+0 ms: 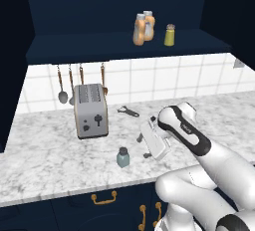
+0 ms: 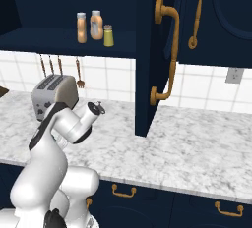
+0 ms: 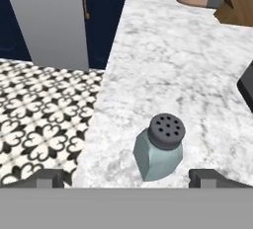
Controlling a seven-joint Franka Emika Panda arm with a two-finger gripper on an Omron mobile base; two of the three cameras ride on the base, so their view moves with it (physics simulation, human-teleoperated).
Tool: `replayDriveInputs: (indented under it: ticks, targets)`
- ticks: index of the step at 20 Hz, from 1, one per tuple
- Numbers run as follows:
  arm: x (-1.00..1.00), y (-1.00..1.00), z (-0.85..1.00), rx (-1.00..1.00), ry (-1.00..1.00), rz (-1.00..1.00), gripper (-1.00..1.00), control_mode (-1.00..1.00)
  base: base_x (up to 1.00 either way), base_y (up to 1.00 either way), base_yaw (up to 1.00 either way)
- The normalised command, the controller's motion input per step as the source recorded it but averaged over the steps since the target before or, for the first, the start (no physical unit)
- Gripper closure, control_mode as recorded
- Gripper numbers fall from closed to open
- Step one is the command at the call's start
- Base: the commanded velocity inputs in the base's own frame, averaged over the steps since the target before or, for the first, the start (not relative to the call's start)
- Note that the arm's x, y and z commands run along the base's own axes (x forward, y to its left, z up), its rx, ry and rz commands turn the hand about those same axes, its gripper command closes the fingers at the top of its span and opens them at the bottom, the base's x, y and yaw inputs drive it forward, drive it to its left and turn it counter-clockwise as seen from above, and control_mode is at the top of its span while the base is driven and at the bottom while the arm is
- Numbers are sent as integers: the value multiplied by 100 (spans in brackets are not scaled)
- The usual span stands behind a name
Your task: Put the shaker and condiment bottle from the counter next to their counterparts in the cabinet.
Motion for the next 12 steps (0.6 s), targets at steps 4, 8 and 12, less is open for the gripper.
replayDriveInputs:
  ticks: [4,8,12]
  targets:
    - [0,5,-17,0,-5,0,-100,-100,0,0,0]
    - [0,10,-18,-1,-6,0,-100,-100,0,0,0]
    - [0,7,-18,0,-3,0,-100,-100,0,0,0]
